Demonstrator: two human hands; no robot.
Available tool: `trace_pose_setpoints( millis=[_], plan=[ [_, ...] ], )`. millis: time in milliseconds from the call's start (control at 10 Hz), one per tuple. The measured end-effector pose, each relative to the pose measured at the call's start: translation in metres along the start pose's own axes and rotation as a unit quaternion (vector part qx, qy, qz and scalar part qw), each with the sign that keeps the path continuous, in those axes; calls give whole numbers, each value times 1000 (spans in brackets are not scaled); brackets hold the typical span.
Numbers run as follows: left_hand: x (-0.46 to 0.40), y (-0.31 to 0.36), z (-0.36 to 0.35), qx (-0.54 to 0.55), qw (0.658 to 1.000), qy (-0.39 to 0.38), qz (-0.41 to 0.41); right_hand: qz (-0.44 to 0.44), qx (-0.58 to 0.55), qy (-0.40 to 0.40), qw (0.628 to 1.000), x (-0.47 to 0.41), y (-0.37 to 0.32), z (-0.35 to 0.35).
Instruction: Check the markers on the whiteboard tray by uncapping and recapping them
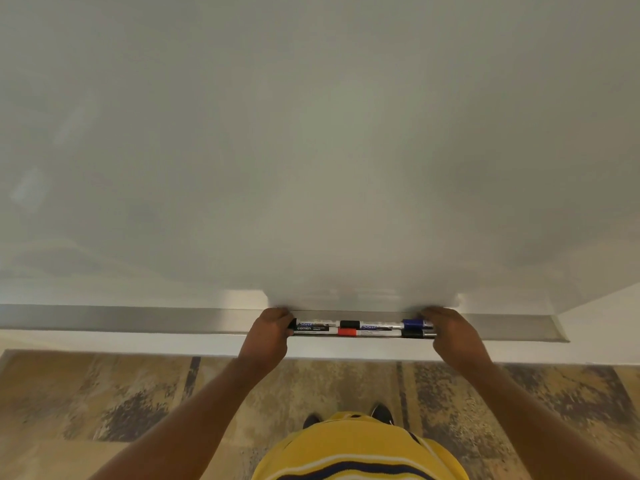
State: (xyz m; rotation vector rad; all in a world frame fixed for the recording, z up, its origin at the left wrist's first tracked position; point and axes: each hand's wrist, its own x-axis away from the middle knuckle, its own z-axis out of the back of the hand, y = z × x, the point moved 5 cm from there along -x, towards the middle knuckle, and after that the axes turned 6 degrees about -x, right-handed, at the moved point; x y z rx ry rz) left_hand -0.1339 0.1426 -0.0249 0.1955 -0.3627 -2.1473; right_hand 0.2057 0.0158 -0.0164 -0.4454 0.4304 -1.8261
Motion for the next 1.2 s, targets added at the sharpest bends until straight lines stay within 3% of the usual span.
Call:
trace_pose_setpoints(
  millis=[800, 1200],
  plan=[
    [1, 4, 4, -45, 998, -42, -3, -12, 19, -44, 999, 3, 4, -5],
    [16, 39, -26, -94, 995, -10, -35, -59, -99, 10, 993, 64, -44, -37]
  ],
)
